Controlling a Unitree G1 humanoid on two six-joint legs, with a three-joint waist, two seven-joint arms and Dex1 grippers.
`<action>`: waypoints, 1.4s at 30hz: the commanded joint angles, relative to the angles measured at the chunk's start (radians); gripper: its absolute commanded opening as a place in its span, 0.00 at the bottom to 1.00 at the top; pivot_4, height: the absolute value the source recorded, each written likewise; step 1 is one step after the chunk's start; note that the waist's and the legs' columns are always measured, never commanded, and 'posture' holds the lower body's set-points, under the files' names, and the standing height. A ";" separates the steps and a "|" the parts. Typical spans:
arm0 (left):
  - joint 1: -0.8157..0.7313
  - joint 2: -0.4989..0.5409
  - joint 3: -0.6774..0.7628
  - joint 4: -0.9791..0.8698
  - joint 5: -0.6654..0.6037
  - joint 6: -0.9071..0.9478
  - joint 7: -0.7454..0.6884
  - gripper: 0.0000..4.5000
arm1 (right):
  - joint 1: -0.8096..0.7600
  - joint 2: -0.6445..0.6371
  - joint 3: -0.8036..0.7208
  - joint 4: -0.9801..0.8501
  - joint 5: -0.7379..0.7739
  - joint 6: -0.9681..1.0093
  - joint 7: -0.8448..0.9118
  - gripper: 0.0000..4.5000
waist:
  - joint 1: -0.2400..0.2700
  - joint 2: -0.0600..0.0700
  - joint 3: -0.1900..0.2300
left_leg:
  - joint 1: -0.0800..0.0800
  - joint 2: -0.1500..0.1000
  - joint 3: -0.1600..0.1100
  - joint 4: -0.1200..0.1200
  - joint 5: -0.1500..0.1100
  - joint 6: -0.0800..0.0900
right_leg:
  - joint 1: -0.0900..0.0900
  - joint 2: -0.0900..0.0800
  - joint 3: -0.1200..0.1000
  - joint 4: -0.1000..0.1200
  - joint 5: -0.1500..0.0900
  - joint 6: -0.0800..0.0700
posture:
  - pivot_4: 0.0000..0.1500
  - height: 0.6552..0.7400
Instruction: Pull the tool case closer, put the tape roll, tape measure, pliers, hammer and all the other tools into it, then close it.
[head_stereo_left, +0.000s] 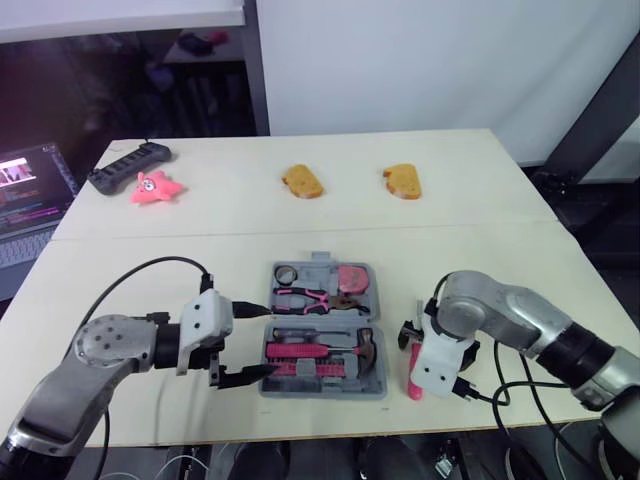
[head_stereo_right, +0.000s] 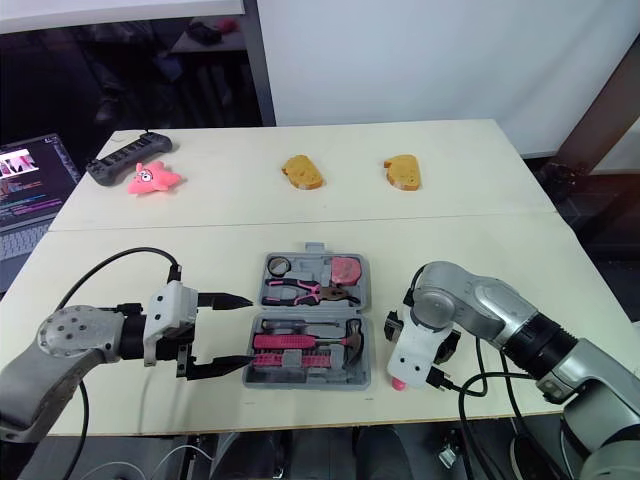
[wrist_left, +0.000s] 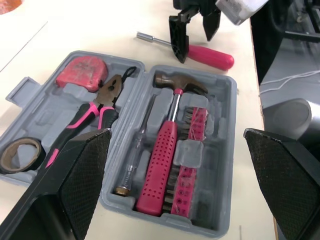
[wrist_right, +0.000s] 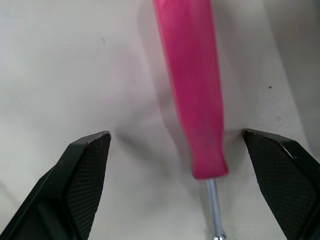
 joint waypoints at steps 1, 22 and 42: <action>-0.004 0.003 0.012 -0.032 -0.015 0.007 0.010 1.00 | 0.000 0.014 -0.004 0.038 -0.045 -0.007 -0.009 0.82 | 0.000 0.000 0.000 | 0.000 0.000 0.000 0.000 0.000 -0.001 | 0.000 0.000 0.000 0.000 0.000 0.000 | 1.00 1.00; -0.041 -0.042 0.007 0.113 0.021 -0.086 -0.006 1.00 | 0.345 -0.254 -0.714 -0.477 0.667 1.261 -0.046 0.09 | -0.001 0.005 0.002 | 0.001 0.001 -0.002 0.000 0.001 -0.001 | 0.000 0.000 0.000 0.001 0.001 -0.001 | 1.00 1.00; -0.052 -0.024 -0.005 0.175 0.036 -0.132 -0.073 1.00 | 0.507 0.568 -0.911 -0.605 0.544 2.078 -1.075 0.09 | -0.001 0.001 -0.002 | -0.015 -0.003 0.000 0.002 0.004 -0.006 | -0.014 -0.001 0.001 0.001 0.007 0.003 | 1.00 1.00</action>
